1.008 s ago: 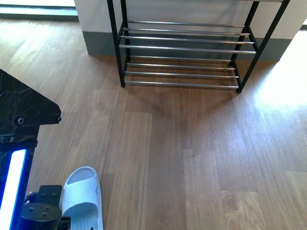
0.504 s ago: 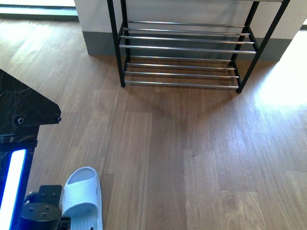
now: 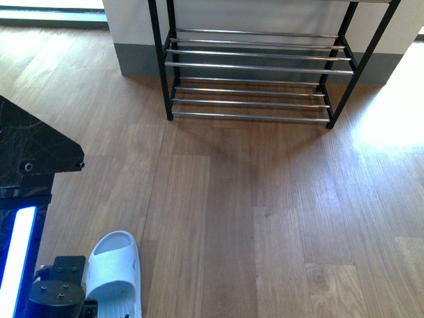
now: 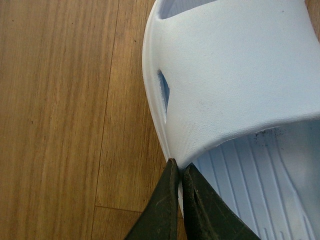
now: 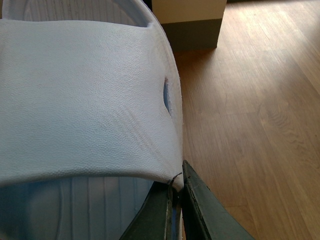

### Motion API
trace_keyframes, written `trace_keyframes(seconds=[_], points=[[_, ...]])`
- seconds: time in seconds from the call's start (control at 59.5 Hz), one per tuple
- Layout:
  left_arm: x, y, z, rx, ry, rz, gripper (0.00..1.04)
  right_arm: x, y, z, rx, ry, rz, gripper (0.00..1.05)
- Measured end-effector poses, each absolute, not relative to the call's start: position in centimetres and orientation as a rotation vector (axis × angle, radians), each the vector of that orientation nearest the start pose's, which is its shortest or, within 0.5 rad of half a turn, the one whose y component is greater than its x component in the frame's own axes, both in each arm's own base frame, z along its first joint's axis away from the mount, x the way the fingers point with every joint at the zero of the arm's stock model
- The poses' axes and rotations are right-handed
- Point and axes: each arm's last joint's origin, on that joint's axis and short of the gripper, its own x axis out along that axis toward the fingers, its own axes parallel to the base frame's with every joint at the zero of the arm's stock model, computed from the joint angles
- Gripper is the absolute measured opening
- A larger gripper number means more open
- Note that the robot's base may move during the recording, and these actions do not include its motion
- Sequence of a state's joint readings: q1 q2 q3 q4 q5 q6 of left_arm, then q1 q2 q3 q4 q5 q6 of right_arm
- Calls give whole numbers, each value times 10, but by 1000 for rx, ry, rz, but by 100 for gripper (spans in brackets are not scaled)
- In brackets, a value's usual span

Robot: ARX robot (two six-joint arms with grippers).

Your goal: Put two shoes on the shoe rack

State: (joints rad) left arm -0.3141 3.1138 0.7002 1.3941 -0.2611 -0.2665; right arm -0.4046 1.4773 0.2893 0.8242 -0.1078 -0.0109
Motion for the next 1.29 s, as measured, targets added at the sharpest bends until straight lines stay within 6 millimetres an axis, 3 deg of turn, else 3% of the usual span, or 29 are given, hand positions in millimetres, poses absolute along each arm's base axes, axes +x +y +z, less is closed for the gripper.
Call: trace_keyframes(seconds=[0.269, 0.319, 0.353, 0.403, 0.437, 0.504, 1.293], points=[[185, -51, -177, 47, 973, 79, 1, 215, -89, 127, 82, 354, -292, 1], [185, -41, -146, 42, 1018, 54, 1, 215, -89, 127, 82, 354, -292, 1], [186, -32, -111, 44, 1000, 58, 1, 215, -89, 127, 81, 354, -292, 1], [198, -17, -48, 41, 840, 128, 1, 215, -89, 127, 82, 355, -291, 1], [205, -12, -28, 42, 757, 154, 1, 215, -89, 127, 82, 355, -292, 1], [215, -8, -7, 27, 637, 179, 1, 215, -89, 127, 81, 355, -295, 1], [215, -8, -9, 17, 654, 155, 1, 215, -89, 127, 82, 355, -294, 1]])
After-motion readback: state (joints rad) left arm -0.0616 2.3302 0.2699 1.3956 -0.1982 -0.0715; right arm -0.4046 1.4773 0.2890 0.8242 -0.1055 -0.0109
